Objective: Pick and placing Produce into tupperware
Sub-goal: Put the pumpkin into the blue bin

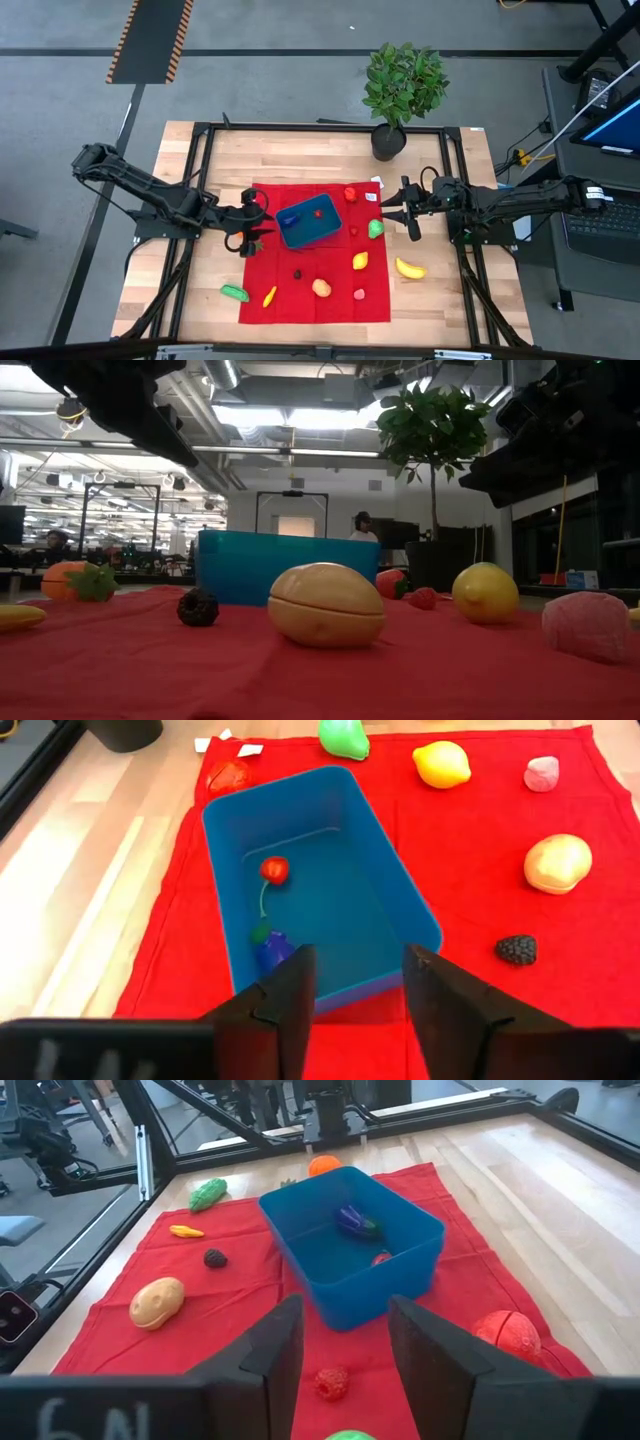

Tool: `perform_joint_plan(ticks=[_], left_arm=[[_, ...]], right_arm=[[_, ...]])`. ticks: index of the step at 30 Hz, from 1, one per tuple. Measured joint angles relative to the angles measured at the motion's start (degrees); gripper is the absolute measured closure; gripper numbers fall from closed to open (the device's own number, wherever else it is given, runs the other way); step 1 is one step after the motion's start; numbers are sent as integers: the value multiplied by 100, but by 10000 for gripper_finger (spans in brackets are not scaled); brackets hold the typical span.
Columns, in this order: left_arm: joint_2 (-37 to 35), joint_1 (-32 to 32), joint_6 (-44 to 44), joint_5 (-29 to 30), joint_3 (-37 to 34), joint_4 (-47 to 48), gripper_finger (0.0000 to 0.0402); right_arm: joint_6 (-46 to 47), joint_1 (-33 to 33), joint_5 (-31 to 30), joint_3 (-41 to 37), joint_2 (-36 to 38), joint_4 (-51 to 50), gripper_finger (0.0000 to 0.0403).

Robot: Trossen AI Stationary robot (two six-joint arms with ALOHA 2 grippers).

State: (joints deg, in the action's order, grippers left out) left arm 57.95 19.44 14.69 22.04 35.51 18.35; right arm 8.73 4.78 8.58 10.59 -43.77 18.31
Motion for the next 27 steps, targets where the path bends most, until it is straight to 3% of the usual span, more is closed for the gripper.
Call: perform_joint_plan(ticks=[6, 10, 20, 27], left_arm=[[0, -3, -14, 247, 0, 58, 169], [0, -2, 14, 249, 0, 514, 134], [4, 11, 1389, -155, 267, 2438, 123], [2, 11, 1927, -1083, 601, 3224, 123]], right_arm=[[1, 0, -13, 0, 0, 0, 254], [-2, 0, -13, 0, 0, 0, 254], [-2, 0, -11, 0, 0, 7, 254], [-1, 1, -11, 0, 0, 29, 254]])
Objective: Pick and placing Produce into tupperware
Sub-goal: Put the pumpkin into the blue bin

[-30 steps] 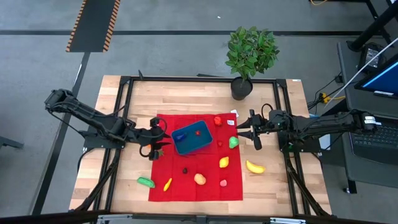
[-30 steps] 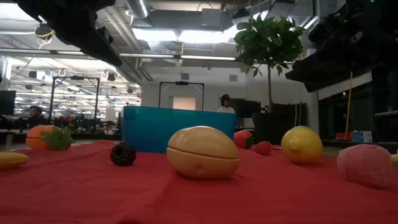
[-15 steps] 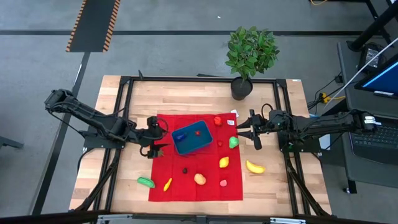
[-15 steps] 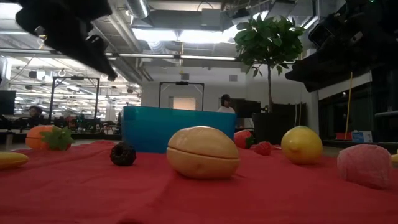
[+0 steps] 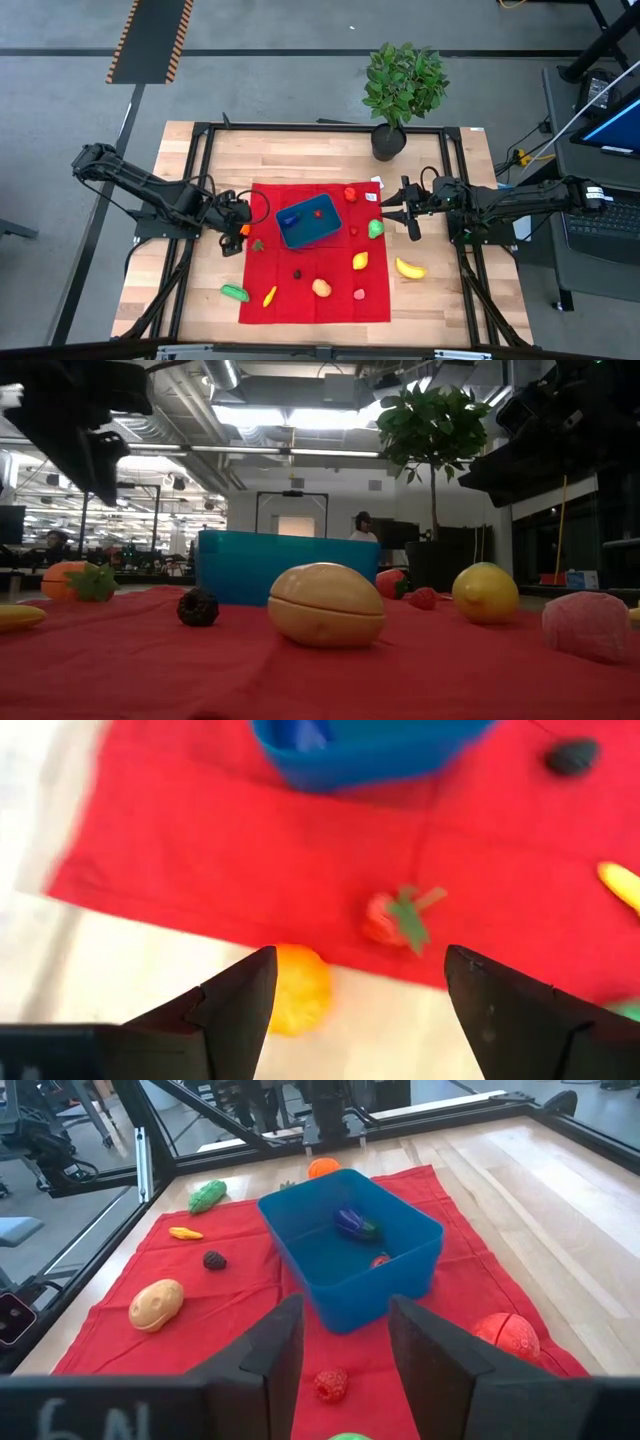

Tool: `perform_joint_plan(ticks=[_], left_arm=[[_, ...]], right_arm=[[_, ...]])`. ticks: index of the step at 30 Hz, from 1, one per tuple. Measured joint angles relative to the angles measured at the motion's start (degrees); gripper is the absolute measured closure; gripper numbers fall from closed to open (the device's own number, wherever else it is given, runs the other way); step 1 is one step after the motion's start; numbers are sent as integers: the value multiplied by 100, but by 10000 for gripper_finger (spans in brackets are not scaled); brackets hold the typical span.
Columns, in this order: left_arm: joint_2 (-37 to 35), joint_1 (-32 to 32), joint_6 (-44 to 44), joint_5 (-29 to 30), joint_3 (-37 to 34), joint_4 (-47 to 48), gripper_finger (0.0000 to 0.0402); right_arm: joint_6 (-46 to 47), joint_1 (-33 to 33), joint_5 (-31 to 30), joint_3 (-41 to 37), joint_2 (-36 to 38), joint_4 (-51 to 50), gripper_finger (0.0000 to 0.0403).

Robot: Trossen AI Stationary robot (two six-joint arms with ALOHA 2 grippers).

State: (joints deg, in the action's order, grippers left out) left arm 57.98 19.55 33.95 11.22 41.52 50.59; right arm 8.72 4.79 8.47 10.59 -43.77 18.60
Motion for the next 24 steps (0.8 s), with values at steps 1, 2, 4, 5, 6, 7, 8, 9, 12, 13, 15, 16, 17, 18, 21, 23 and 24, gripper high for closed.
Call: perform_joint_plan(ticks=[1, 2, 4, 5, 6, 7, 8, 9, 12, 13, 15, 16, 17, 18, 21, 23, 24], left_arm=[[2, 0, -2, -195, 0, 2, 123], [2, 0, -6, -336, -1, 6, 123], [2, 0, 6, -596, -2, 4, 123], [2, 0, 15, -630, 0, 3, 123], [2, 0, 48, -639, 0, 0, 123], [2, 0, 93, -642, 0, 1, 123], [2, 0, 163, -642, 0, 0, 123], [2, 0, 200, -642, 0, 0, 123], [2, 0, 201, -642, 0, 2, 123], [2, 0, 201, -641, -1, 1, 123], [3, -4, 201, -609, -1, 0, 123], [14, -4, 218, -551, -1, 0, 123], [24, -4, 271, -479, -2, 5, 123], [26, -4, 326, -412, -1, 30, 123], [26, -4, 449, -246, -2, 193, 123], [26, -4, 486, -175, -4, 289, 123], [26, -4, 495, -166, -4, 366, 123]], right_arm=[[-1, -1, 0, 0, 0, 4, 254], [-4, -1, 0, 0, 0, 10, 254], [-8, -1, 0, 0, 0, 30, 254], [-10, -1, 2, 0, 0, 47, 254], [-12, -1, 0, 0, 0, 58, 254], [-18, -1, 2, 0, 2, 56, 254], [-27, -1, 2, 0, 2, 54, 254], [-35, -1, 2, 0, 2, 54, 254], [-40, 0, 2, 0, 2, 54, 254], [-40, -1, 2, 0, 2, 54, 254], [-40, -1, 2, 0, 2, 51, 254], [-40, -1, 2, 0, 2, 54, 254], [-40, -1, 2, 0, 2, 53, 254], [-40, 1, 2, 0, 2, 51, 254], [-44, -1, 2, 0, 2, 51, 254], [-93, -1, 2, 0, 2, 51, 254], [-135, -1, 2, 0, 2, 49, 254]])
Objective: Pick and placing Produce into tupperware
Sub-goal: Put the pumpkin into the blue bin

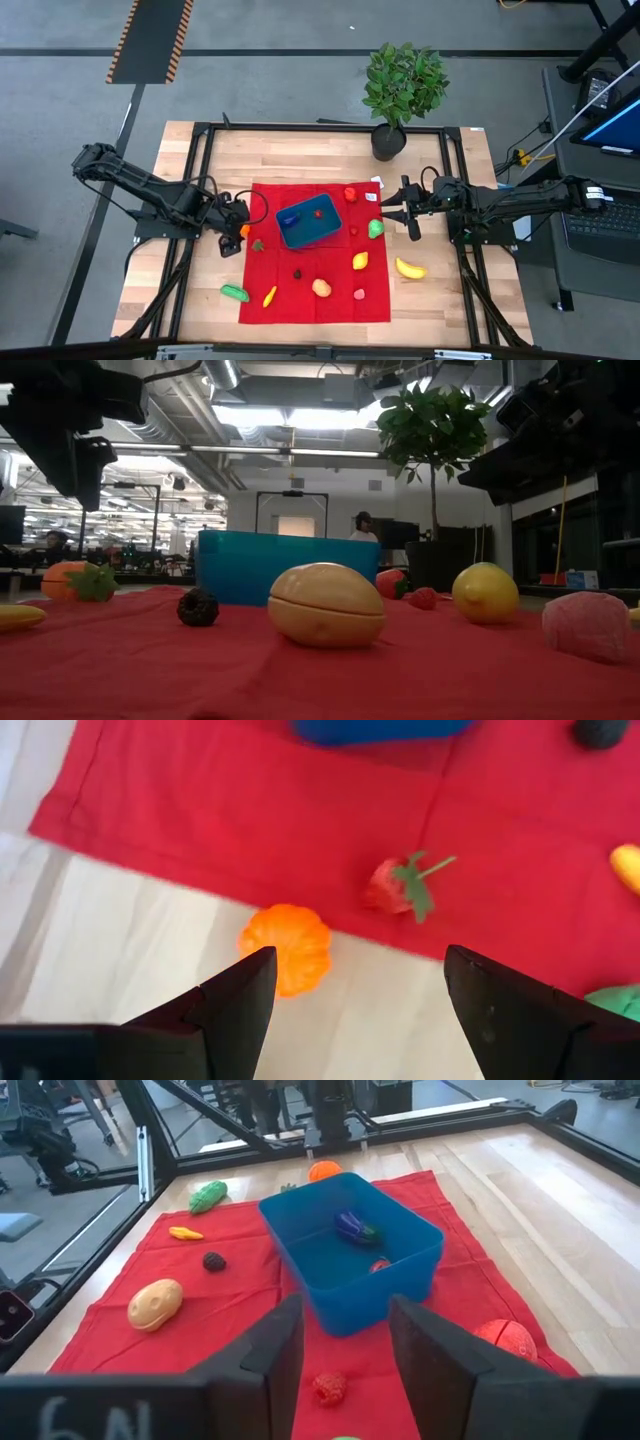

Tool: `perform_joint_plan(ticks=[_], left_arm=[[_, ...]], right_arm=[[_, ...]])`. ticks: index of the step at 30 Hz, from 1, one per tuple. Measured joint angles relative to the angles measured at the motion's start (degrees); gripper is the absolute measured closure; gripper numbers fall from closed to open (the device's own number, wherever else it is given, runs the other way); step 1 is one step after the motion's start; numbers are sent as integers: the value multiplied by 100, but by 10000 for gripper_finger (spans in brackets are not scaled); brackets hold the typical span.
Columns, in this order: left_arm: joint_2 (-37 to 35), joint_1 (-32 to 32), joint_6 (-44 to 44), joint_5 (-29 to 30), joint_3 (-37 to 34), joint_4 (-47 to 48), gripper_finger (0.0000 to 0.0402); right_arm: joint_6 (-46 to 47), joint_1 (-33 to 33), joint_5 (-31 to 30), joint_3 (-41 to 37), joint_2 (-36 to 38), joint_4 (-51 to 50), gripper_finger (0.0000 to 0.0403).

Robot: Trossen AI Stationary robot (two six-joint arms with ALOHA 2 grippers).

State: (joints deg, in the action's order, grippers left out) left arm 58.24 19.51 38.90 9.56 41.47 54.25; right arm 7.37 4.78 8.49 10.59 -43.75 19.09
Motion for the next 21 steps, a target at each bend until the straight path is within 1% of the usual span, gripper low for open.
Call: perform_joint_plan(ticks=[5, 15, 21], left_arm=[[126, 0, 3, 176, -4, 37, 123], [1035, 0, -626, 195, -4, 60, 139], [1385, 0, -643, 195, -7, 58, 136]], right_arm=[[-32, 0, 0, 0, 0, 0, 254], [-34, 0, 0, 0, 0, -7, 254], [-34, 1, 0, 0, 0, -9, 254]])
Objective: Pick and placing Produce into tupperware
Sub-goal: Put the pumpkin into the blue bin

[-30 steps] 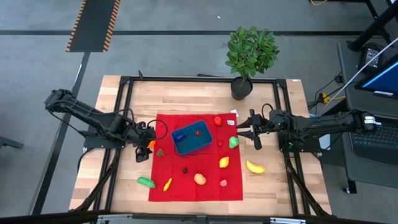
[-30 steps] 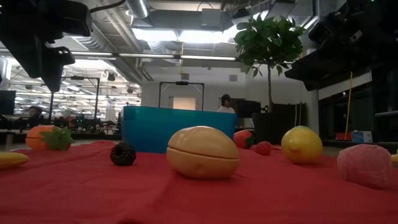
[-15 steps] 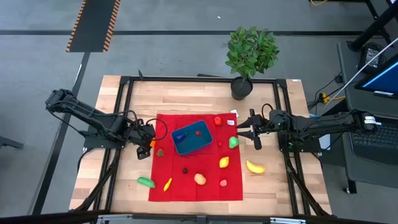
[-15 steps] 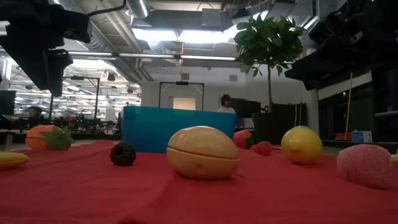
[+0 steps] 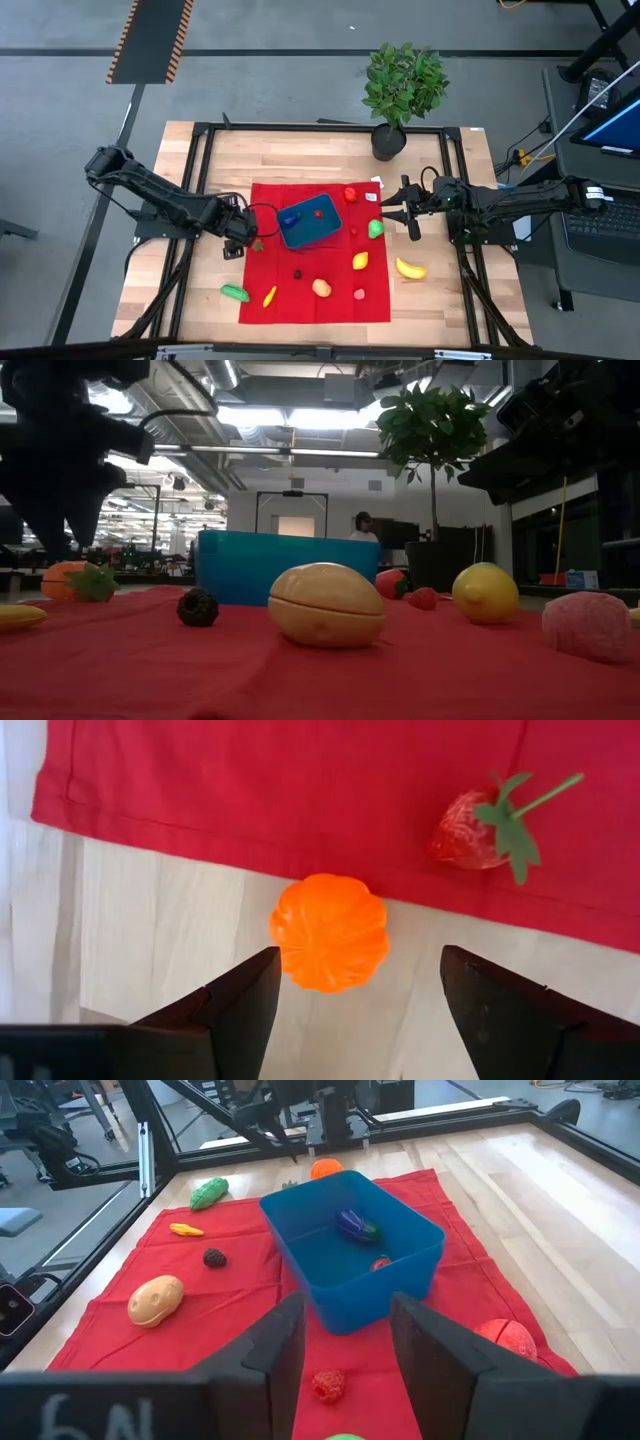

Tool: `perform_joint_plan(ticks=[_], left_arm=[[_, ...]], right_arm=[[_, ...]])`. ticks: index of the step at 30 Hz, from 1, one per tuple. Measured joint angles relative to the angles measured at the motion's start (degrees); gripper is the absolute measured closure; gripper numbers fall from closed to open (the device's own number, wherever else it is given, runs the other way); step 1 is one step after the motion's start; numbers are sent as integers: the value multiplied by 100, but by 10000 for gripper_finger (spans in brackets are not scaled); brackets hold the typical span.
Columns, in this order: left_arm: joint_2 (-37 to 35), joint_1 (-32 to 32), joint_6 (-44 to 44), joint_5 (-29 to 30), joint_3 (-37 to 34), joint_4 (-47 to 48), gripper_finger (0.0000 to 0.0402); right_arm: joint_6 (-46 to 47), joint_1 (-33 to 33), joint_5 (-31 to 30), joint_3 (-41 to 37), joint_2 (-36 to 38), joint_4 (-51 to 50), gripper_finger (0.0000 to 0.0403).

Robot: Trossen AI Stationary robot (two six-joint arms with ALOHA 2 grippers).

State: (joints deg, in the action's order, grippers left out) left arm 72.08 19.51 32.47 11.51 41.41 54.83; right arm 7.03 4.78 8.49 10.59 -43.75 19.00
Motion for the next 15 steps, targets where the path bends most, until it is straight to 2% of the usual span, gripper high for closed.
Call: perform_joint_plan(ticks=[15], left_arm=[[430, 0, -15, 2, -4, -114, 140]], right_arm=[[0, 1, 4, 0, 0, -2, 254]])
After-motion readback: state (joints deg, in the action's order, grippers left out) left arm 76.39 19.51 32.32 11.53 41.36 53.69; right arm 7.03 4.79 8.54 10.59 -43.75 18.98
